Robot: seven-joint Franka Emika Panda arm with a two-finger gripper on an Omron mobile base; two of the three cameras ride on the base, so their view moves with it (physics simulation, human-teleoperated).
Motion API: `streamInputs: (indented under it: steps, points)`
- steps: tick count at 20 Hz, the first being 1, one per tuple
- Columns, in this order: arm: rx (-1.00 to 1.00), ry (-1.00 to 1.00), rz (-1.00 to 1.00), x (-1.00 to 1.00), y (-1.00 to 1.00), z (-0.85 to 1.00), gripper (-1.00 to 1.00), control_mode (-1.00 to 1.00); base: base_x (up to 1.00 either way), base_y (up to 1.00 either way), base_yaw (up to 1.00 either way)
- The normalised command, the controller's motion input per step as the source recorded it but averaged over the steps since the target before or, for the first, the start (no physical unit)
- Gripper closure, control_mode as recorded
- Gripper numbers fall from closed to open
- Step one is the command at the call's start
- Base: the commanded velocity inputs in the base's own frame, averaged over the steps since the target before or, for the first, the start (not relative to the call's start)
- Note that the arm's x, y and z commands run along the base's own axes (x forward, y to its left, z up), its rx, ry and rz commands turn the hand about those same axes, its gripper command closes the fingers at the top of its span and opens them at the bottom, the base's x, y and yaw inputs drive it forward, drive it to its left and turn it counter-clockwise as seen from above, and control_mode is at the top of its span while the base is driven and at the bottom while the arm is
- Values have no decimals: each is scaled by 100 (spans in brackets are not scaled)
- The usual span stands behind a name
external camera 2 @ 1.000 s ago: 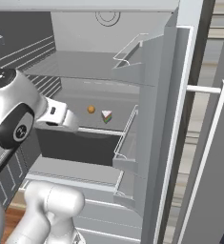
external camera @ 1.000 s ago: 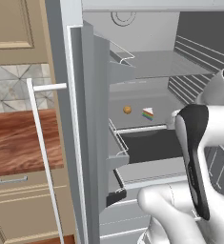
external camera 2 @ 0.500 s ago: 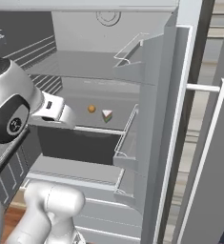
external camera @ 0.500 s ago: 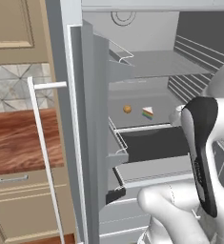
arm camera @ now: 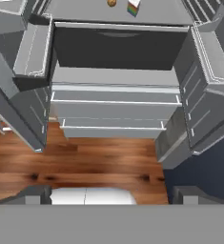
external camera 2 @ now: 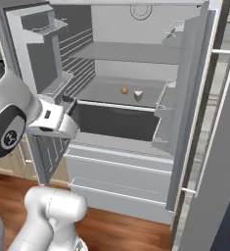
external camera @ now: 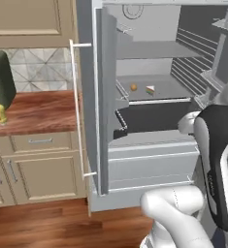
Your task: Place the mustard and ketchup from the counter to the top shelf of the fridge. If the existing items in the fridge are on the top shelf, move them to other shelves.
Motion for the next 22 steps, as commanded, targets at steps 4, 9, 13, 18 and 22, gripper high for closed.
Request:
streamInputs:
  steps: [4,9,13,18,22]
  points:
    - [0,0,0,0,0,0,-100,100,-97,100,20]
    - [0,0,0,0,0,0,-100,100,-27,100,21]
    - [0,0,0,0,0,0,-100,100,20,100,15]
    - [0,0,0,0,0,0,-100,100,92,100,3]
    - [0,0,0,0,0,0,-100,100,100,98,0]
